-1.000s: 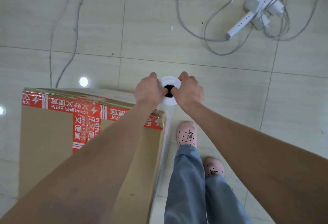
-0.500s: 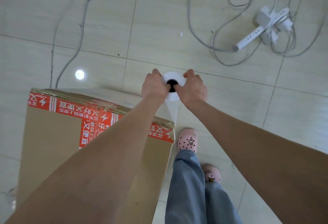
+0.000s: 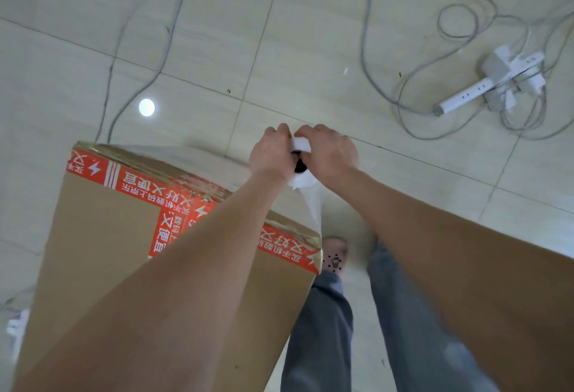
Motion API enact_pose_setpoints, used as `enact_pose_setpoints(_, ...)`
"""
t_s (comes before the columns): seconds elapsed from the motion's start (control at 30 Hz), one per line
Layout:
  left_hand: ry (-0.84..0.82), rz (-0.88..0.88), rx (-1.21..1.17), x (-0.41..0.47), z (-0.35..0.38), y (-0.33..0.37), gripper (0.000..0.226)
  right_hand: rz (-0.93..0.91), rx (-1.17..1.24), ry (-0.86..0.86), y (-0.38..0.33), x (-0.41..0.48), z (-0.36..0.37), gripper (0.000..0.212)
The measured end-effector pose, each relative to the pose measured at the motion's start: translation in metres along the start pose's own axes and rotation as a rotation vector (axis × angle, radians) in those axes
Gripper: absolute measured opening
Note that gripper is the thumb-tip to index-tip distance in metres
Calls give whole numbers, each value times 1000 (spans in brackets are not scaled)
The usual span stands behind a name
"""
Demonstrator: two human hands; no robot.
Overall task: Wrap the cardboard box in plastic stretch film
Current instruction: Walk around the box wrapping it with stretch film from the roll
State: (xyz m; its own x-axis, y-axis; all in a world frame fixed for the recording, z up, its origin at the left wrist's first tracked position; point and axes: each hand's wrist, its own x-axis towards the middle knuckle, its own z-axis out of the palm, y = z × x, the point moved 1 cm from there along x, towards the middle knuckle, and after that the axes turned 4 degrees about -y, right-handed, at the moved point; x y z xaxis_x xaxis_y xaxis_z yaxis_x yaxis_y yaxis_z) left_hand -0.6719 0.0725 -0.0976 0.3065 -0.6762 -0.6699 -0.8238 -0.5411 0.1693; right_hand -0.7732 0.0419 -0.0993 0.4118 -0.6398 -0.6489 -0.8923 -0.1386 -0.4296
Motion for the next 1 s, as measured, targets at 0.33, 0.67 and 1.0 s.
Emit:
enact_pose_setpoints(0.33,5,-52,-29,12,-4,10,26,216,165,-73,12,12,-6,41)
enact_pose_setpoints(0.67,80,-222,-246,12,-13,12,24,-32,-109,-75,0,37,-31,38)
enact_pose_setpoints(1.0,189,-530,-516,6,-9,-33,31,76,1,-76,-38,39,-11,37)
